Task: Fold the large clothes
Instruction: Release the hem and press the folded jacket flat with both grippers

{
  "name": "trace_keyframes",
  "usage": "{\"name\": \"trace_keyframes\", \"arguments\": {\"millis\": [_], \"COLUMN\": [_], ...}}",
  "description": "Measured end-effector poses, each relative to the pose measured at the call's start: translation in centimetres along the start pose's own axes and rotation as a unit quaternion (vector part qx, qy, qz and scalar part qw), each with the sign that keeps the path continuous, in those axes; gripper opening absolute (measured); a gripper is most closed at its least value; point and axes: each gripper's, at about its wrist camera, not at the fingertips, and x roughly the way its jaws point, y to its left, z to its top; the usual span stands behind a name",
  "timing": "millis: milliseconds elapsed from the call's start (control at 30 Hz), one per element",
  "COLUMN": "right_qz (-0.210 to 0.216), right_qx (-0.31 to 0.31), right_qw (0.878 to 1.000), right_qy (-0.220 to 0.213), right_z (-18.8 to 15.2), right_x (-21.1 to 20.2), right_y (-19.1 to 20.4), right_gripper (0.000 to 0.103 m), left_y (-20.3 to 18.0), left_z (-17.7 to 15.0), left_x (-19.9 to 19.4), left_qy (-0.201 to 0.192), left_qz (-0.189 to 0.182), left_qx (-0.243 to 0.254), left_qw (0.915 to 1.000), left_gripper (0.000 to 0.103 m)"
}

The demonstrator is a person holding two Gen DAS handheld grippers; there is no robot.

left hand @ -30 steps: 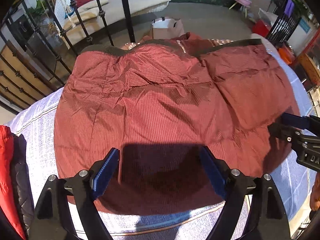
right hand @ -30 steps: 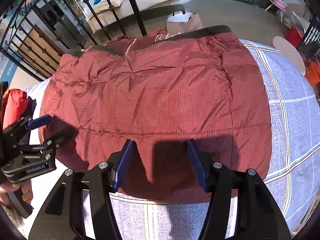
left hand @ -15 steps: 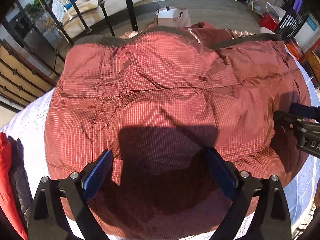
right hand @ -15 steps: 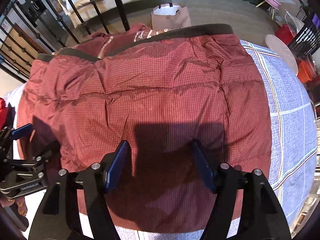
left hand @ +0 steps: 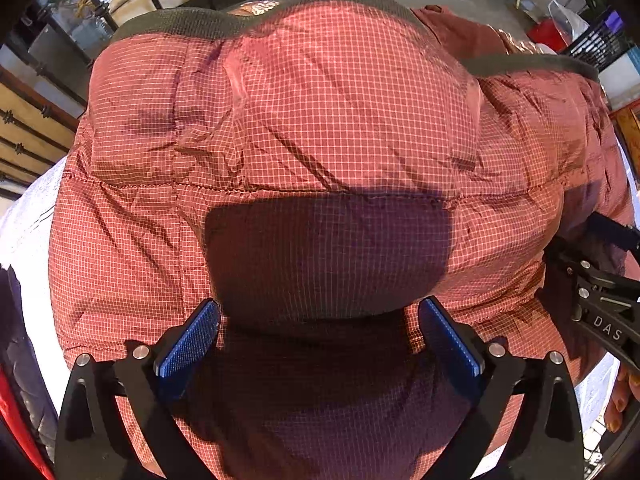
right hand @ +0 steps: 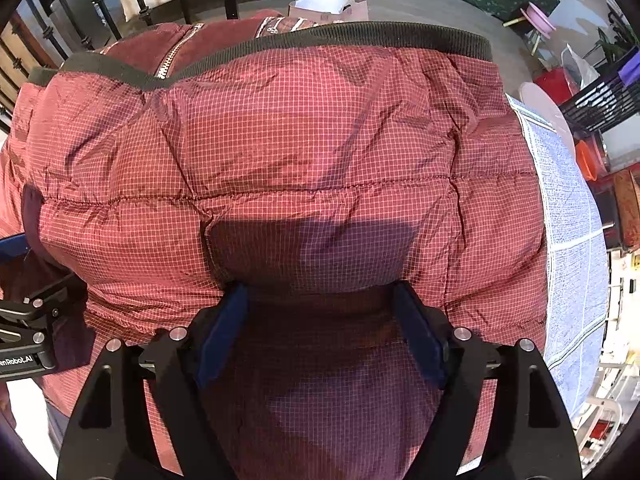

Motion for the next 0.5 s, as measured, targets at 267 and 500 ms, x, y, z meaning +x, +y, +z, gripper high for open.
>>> {"name": "trace_keyframes", "arguments": {"millis": [267,500], "right_qz": [-0.006,0.019], "right_qx": [-0.005,0.023], "right_qw": [0.999,0.998], "right_qy": [-0.041,-0.059], "right_z": [-1.0,-3.9], "right_x": [-0.8,-3.8], "right_y": [0.0,-1.5], "right_gripper": [0.080,0.087], "left_y": [-0.5,1.7], "left_z": [-1.5,-7.9], "left_x": [-1.5,-6.3], "left_qy": [-0.015,-0.073], "left_qz": [0.004,-0.002], "left_qx": [0.023,-0.048], "left_qw": [0.9996,0.9961], "left_gripper": [0.097,0.097]}}
